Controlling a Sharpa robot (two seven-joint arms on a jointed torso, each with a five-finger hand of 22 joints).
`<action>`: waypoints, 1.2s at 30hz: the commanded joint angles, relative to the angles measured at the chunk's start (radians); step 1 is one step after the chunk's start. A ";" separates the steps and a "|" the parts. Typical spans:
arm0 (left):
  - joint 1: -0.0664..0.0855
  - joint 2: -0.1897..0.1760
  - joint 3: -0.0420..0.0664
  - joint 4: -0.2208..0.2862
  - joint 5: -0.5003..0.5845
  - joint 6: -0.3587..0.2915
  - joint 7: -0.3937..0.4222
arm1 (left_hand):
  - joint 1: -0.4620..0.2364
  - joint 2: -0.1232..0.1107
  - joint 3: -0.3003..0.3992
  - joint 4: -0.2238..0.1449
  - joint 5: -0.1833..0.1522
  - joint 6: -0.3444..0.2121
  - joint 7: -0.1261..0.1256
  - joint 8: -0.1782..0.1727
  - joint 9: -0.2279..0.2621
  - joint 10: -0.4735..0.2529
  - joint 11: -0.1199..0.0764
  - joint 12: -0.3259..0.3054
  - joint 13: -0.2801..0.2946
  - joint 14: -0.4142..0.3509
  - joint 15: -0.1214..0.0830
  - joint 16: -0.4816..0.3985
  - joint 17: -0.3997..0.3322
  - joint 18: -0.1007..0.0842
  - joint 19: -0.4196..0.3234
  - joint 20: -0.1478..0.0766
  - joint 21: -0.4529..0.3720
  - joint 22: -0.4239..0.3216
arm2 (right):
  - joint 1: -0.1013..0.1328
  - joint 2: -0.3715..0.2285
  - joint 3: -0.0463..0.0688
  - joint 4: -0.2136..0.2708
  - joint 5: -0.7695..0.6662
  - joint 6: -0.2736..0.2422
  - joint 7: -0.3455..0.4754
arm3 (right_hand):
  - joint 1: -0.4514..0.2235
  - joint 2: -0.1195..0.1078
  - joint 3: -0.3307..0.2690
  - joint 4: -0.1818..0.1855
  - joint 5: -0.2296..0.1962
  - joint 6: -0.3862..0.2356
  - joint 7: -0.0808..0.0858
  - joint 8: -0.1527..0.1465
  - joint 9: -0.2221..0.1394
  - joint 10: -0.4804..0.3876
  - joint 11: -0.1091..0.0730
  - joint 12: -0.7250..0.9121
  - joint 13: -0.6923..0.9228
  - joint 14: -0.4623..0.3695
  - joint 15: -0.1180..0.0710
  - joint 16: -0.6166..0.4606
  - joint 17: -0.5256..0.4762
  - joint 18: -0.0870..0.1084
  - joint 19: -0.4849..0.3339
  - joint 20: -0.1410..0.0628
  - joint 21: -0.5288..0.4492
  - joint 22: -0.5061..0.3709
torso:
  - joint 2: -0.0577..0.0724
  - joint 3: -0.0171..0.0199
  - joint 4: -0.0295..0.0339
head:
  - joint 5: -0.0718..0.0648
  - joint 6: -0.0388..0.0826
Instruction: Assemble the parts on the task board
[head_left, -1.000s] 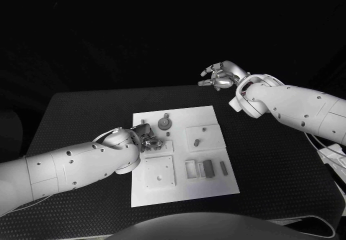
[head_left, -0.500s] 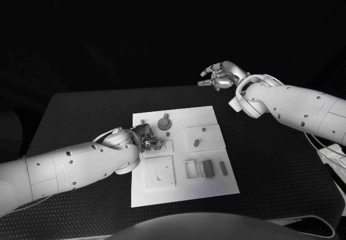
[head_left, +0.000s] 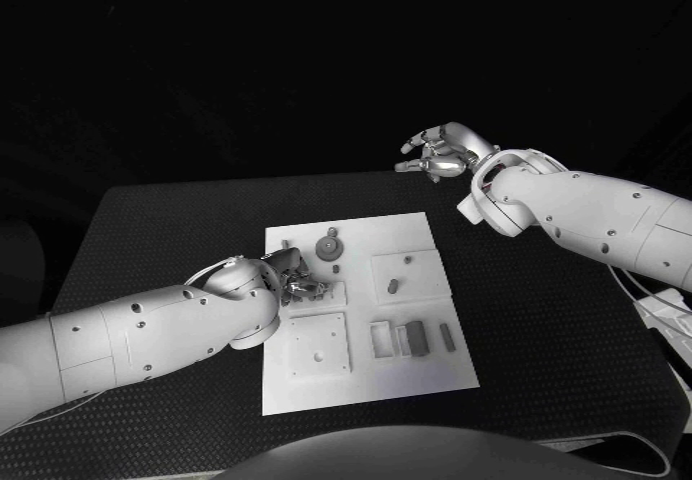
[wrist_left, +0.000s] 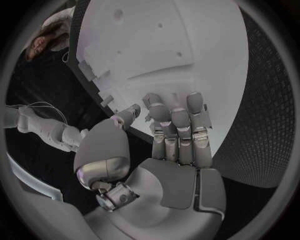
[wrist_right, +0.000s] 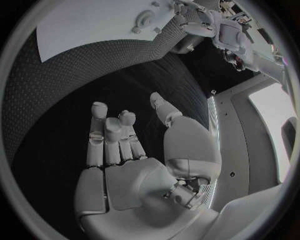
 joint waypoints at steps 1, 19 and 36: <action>-0.002 0.001 0.000 0.009 0.012 0.008 0.019 | 0.001 -0.008 -0.001 0.010 -0.004 -0.006 -0.001 0.001 0.002 0.005 0.004 -0.004 0.000 0.000 -0.008 0.006 0.000 0.007 0.000 -0.004 -0.001 0.021 | -0.001 0.001 0.000 0.000 -0.004 0.013 0.005 | -0.008 0.000 0.000 0.006 0.004 0.041 0.040 -0.005 -0.001 -0.073 0.024 0.004 -0.002 -0.008 0.001 -0.004 -0.001 0.011 -0.006 -0.002 -0.004 0.019 | 0.001 0.0009 0.0000 | -0.002 0.003; -0.001 -0.017 0.048 0.010 0.018 0.067 0.009 | 0.028 -0.013 -0.017 0.027 -0.005 -0.066 0.019 -0.026 -0.001 -0.027 0.020 -0.028 -0.010 -0.031 -0.005 -0.014 -0.009 0.001 -0.030 0.001 -0.016 0.018 | -0.001 -0.001 0.000 -0.001 -0.004 0.011 0.005 | -0.010 0.000 0.000 0.008 0.004 0.041 0.040 -0.005 -0.001 -0.073 0.024 0.004 -0.002 -0.008 0.001 -0.004 -0.001 0.011 -0.007 -0.002 -0.004 0.019 | 0.000 0.0005 0.0000 | 0.000 0.013; 0.094 -0.044 0.068 -0.046 0.303 0.132 0.030 | 0.117 0.006 -0.067 0.029 -0.004 -0.177 0.069 -0.069 -0.009 -0.142 0.068 -0.125 -0.058 -0.137 0.028 -0.097 -0.047 -0.027 -0.133 0.029 -0.100 -0.006 | -0.002 0.002 0.000 -0.009 -0.004 0.009 0.006 | -0.011 -0.001 0.000 0.008 0.004 0.040 0.040 -0.006 -0.002 -0.074 0.024 0.005 -0.002 -0.008 0.001 -0.004 -0.001 0.011 -0.007 -0.002 -0.004 0.019 | 0.001 -0.0007 0.0007 | -0.006 0.036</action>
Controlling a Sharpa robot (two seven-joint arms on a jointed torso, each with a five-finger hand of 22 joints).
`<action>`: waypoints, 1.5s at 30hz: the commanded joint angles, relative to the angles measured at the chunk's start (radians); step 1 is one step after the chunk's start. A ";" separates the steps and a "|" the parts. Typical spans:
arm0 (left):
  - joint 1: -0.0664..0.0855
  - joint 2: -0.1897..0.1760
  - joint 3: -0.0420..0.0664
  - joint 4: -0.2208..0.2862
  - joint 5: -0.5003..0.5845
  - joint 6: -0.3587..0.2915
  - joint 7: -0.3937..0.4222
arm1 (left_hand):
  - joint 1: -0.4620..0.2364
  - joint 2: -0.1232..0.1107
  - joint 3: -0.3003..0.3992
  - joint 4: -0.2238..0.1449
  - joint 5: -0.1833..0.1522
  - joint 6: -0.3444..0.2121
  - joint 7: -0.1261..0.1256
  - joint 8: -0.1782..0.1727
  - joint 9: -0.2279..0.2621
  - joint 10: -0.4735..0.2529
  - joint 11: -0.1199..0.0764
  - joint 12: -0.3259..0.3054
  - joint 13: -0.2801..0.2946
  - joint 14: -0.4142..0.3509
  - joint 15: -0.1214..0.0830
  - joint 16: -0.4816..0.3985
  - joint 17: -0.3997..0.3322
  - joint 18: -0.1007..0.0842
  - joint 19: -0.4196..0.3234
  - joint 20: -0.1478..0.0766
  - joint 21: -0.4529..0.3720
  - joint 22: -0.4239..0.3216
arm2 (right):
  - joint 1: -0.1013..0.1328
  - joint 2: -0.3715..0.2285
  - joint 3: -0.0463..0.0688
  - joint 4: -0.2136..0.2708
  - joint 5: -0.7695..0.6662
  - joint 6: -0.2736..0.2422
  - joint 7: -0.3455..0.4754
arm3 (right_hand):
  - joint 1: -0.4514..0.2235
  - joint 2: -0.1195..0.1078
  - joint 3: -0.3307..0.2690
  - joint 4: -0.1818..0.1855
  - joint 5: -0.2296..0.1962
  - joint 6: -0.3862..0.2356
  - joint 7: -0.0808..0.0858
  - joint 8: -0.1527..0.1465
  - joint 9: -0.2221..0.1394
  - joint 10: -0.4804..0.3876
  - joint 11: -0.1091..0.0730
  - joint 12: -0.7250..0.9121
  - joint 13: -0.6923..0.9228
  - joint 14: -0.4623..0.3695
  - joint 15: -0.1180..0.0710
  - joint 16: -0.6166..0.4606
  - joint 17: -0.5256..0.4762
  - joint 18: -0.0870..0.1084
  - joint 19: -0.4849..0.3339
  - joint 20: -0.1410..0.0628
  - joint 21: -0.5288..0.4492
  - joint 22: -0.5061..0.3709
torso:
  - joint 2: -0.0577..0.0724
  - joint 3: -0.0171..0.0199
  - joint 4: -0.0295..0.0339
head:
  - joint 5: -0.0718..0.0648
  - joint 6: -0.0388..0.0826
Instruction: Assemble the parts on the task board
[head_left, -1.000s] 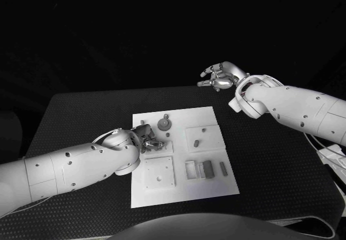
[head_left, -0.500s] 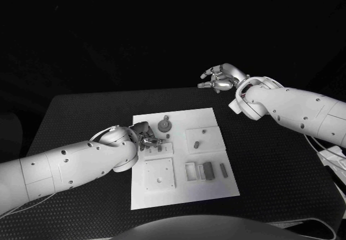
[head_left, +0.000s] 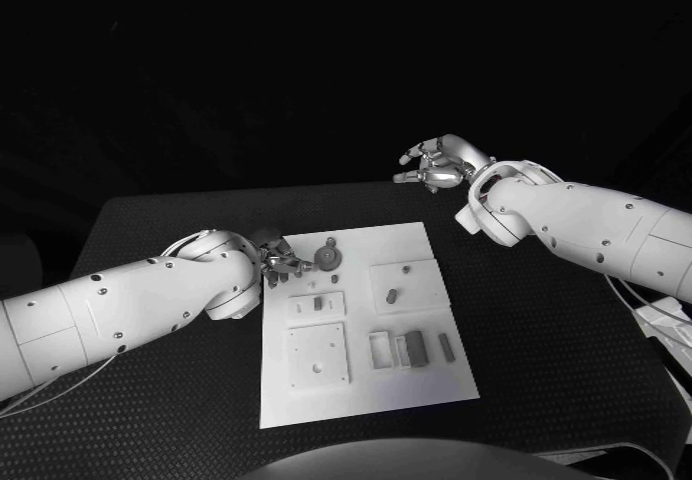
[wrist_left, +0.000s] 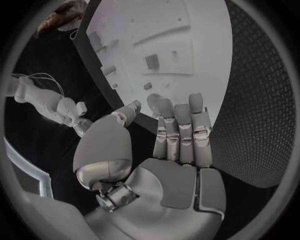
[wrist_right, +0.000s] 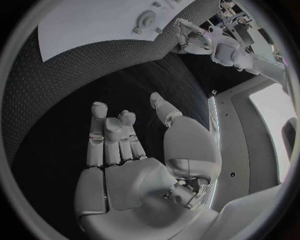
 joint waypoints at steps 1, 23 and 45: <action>0.016 0.001 0.000 -0.029 0.141 0.050 0.026 | 0.025 0.007 -0.004 -0.011 -0.004 -0.021 0.005 -0.009 0.002 -0.019 0.009 -0.026 -0.015 -0.018 0.010 -0.023 -0.011 -0.020 -0.020 0.008 -0.020 -0.007 | -0.001 0.000 0.000 -0.002 -0.004 0.008 0.006 | -0.011 -0.001 0.001 0.008 0.004 0.040 0.040 -0.006 -0.002 -0.074 0.024 0.005 -0.002 -0.008 0.001 -0.004 -0.001 0.011 -0.007 -0.002 -0.004 0.019 | 0.000 0.0001 0.0008 | 0.000 0.005; 0.061 0.064 0.000 -0.245 0.000 -0.048 0.176 | 0.118 0.044 -0.058 -0.183 -0.003 -0.182 0.097 -0.066 -0.039 -0.157 0.120 -0.371 -0.202 -0.168 0.144 -0.306 -0.113 -0.019 -0.175 0.138 -0.246 -0.151 | -0.002 0.006 0.000 -0.017 -0.002 0.010 0.007 | -0.010 0.000 0.002 0.007 0.004 0.040 0.040 -0.006 -0.002 -0.074 0.024 0.005 -0.002 -0.008 0.001 -0.004 -0.001 0.011 -0.007 -0.003 -0.004 0.019 | 0.001 0.0007 0.0016 | 0.019 0.046; 0.060 0.168 -0.005 -0.401 -0.089 0.126 0.104 | 0.002 0.058 -0.069 -0.048 -0.004 -0.132 0.072 -0.028 -0.056 -0.074 0.103 -0.424 -0.228 -0.120 0.135 -0.327 -0.083 0.002 -0.126 0.136 -0.270 -0.172 | -0.002 0.013 0.000 -0.018 -0.003 0.014 0.006 | -0.010 0.001 0.003 0.007 0.004 0.040 0.040 -0.006 -0.002 -0.074 0.024 0.005 -0.002 -0.008 0.001 -0.004 -0.001 0.011 -0.007 -0.003 -0.004 0.019 | 0.004 0.0007 -0.0026 | 0.020 0.043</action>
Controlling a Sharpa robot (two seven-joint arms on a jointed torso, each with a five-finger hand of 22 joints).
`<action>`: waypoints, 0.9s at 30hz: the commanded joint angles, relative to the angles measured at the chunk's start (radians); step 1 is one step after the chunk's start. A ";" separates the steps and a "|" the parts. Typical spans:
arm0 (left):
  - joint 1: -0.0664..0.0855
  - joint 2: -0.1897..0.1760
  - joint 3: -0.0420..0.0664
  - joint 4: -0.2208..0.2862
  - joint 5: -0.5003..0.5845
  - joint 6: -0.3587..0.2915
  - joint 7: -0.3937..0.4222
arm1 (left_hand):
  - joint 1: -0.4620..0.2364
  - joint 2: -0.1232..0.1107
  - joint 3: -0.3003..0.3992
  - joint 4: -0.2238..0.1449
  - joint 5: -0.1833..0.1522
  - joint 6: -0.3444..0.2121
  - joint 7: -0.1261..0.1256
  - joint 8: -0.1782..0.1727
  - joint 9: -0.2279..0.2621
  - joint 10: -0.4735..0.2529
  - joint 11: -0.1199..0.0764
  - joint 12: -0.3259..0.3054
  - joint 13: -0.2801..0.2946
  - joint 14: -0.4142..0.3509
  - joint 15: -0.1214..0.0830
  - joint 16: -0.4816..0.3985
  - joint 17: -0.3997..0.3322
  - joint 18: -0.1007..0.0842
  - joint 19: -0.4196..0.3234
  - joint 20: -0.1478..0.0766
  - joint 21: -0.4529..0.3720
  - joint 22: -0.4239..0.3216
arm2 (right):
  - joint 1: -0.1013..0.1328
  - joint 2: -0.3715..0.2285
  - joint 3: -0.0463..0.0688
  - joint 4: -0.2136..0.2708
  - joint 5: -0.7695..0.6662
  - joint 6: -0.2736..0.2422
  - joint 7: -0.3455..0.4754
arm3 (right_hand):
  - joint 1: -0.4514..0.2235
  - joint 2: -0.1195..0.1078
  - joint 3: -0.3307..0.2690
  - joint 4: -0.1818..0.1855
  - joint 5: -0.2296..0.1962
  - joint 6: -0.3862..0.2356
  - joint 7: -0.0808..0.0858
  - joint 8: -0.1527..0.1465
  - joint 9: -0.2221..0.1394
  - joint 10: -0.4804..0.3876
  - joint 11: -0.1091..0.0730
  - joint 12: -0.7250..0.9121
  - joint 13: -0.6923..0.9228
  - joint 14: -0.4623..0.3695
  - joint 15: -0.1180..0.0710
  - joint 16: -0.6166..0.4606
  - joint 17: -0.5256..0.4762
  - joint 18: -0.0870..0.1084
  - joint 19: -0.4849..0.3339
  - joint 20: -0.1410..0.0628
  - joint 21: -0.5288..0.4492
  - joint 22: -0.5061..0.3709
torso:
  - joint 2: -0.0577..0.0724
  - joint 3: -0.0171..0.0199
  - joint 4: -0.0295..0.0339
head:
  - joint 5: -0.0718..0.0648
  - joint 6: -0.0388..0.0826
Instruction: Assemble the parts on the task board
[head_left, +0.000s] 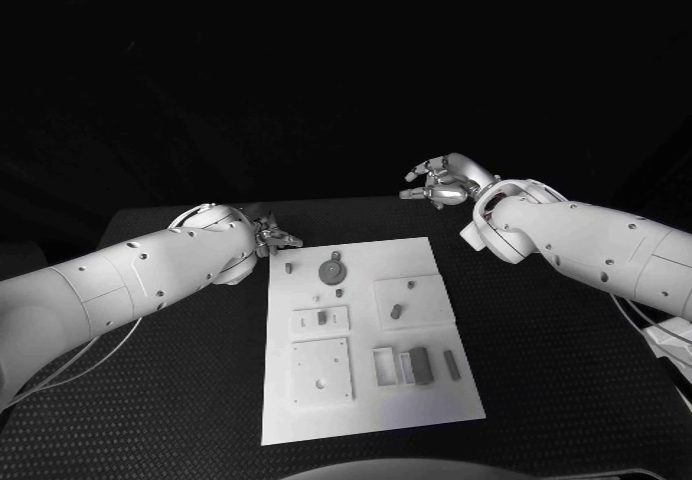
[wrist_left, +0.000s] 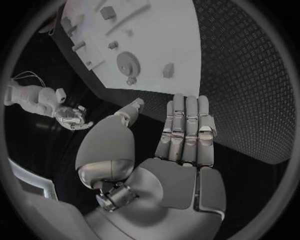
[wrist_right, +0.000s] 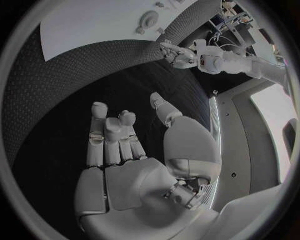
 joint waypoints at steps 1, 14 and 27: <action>0.001 0.012 0.000 -0.019 -0.040 0.079 -0.024 | -0.021 0.009 -0.008 0.023 0.000 0.015 -0.003 0.009 -0.001 0.017 -0.004 0.001 0.003 0.013 -0.003 0.009 0.007 0.017 0.015 -0.002 0.001 0.004 | -0.001 0.002 0.000 0.001 -0.004 0.013 0.006 | -0.010 0.001 0.000 0.004 0.004 0.040 0.040 -0.006 -0.002 -0.074 0.024 0.005 -0.002 -0.008 0.001 -0.004 -0.001 0.011 -0.007 -0.003 -0.004 0.018 | 0.000 0.0002 -0.0005 | 0.000 -0.002; -0.002 0.037 -0.008 -0.062 -0.053 0.161 -0.023 | 0.001 0.093 -0.060 0.033 0.002 0.049 -0.017 0.009 -0.016 0.061 -0.020 -0.010 0.007 0.041 -0.020 0.012 0.030 0.014 0.037 -0.019 0.005 0.019 | -0.001 0.006 0.000 0.000 -0.004 0.014 0.006 | -0.010 0.001 0.000 0.004 0.004 0.039 0.040 -0.006 -0.002 -0.074 0.024 0.006 -0.002 -0.008 0.001 -0.004 -0.001 0.011 -0.007 -0.004 -0.004 0.018 | 0.000 0.0003 0.0002 | 0.000 -0.005; -0.009 0.050 -0.015 -0.083 -0.021 0.209 -0.011 | 0.037 0.121 -0.088 -0.007 0.012 0.060 -0.019 0.000 -0.032 0.070 -0.022 -0.021 0.012 0.047 -0.024 0.002 0.045 0.007 0.041 -0.026 -0.002 0.025 | -0.003 0.009 0.000 -0.001 -0.005 0.015 0.006 | -0.010 0.002 0.000 0.003 0.004 0.038 0.040 -0.006 -0.002 -0.074 0.024 0.006 -0.002 -0.008 0.001 -0.004 -0.001 0.011 -0.007 -0.004 -0.004 0.018 | -0.001 0.0004 0.0002 | -0.002 -0.007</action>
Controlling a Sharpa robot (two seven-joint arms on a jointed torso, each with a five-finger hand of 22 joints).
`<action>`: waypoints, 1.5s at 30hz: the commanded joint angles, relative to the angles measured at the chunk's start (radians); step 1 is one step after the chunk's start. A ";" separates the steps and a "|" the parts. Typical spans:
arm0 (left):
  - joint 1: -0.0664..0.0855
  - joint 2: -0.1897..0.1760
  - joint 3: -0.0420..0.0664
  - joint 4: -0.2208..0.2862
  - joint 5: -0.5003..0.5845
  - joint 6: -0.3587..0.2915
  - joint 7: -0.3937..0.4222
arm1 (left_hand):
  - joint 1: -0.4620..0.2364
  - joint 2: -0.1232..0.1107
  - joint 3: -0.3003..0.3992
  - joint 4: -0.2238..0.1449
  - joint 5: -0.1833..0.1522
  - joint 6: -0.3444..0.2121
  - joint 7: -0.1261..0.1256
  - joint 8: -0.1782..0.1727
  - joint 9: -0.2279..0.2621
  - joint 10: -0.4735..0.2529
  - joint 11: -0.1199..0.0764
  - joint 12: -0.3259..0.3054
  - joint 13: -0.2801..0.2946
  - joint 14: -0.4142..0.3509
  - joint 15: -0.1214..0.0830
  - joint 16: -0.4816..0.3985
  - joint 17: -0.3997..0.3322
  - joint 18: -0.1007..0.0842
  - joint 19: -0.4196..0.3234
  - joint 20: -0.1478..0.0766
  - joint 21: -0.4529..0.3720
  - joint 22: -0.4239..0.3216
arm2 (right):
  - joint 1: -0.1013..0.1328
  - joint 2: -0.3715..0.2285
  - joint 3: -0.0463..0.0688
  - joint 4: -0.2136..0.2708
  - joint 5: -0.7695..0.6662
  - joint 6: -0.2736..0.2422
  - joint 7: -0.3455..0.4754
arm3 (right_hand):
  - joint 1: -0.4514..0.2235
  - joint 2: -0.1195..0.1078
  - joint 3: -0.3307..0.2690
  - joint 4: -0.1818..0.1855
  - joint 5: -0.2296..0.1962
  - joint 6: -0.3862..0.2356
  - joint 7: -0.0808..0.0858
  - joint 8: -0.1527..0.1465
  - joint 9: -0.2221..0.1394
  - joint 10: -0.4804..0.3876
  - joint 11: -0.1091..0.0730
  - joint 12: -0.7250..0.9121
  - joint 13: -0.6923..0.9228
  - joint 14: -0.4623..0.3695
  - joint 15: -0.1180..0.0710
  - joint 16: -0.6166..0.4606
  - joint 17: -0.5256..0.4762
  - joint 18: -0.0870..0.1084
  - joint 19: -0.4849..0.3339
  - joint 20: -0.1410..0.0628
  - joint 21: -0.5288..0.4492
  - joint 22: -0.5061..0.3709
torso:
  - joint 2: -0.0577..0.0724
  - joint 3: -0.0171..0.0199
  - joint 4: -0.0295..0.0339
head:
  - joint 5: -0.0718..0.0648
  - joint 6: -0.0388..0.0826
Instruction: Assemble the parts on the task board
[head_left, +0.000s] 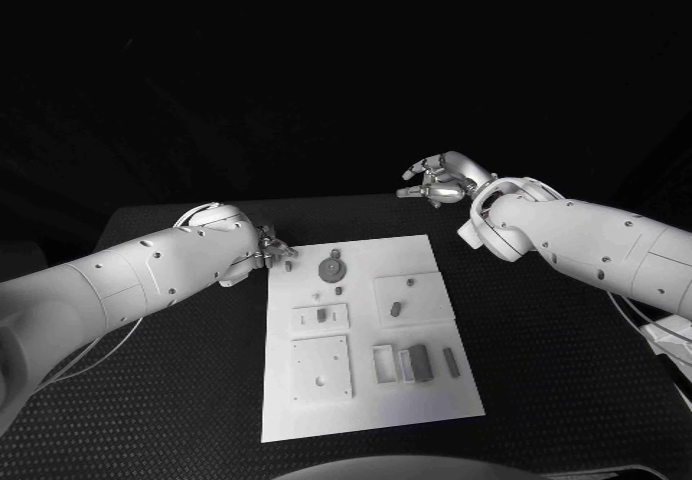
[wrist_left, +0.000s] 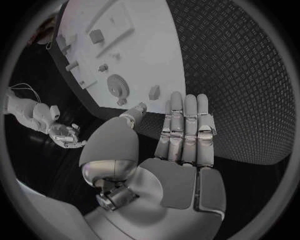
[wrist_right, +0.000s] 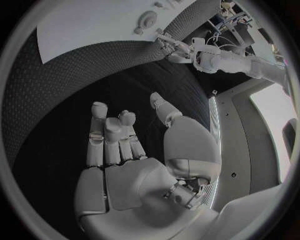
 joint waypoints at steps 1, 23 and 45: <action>-0.002 0.005 0.000 -0.003 0.019 0.047 0.010 | 0.006 0.002 -0.002 -0.006 0.007 0.008 0.001 -0.004 -0.002 0.005 0.002 -0.005 0.001 0.008 0.002 -0.006 0.002 0.007 0.005 -0.003 -0.002 0.001 | -0.001 0.002 0.000 0.000 -0.005 0.013 0.006 | -0.010 0.002 0.000 0.003 0.004 0.038 0.040 -0.006 -0.001 -0.074 0.024 0.006 -0.001 -0.008 0.001 -0.004 -0.001 0.011 -0.007 -0.004 -0.004 0.019 | -0.001 0.0004 0.0004 | -0.001 0.000; -0.006 0.012 -0.001 -0.015 0.046 0.061 0.020 | 0.030 0.046 -0.005 -0.068 0.027 0.013 0.002 -0.011 -0.016 0.007 0.003 -0.019 0.007 0.008 0.003 -0.020 0.018 0.002 0.006 -0.003 -0.013 0.001 | -0.003 0.006 0.000 -0.004 -0.006 0.014 0.006 | -0.010 0.003 0.001 0.002 0.004 0.038 0.040 -0.006 -0.002 -0.074 0.024 0.007 -0.002 -0.008 0.001 -0.004 -0.002 0.011 -0.007 -0.004 -0.004 0.019 | 0.000 0.0006 0.0006 | -0.002 -0.003; -0.006 0.006 0.000 -0.021 0.141 0.033 0.039 | 0.061 0.149 0.055 -0.217 0.020 0.038 -0.006 0.000 -0.022 0.034 -0.005 -0.023 0.024 0.028 -0.003 -0.026 0.050 -0.003 0.024 -0.008 -0.013 0.007 | -0.005 0.007 0.000 -0.005 -0.006 0.016 0.006 | -0.011 0.003 0.001 0.002 0.004 0.037 0.040 -0.006 -0.002 -0.074 0.025 0.007 -0.002 -0.008 0.001 -0.003 -0.002 0.011 -0.007 -0.004 -0.004 0.019 | 0.000 0.0004 0.0006 | -0.003 -0.011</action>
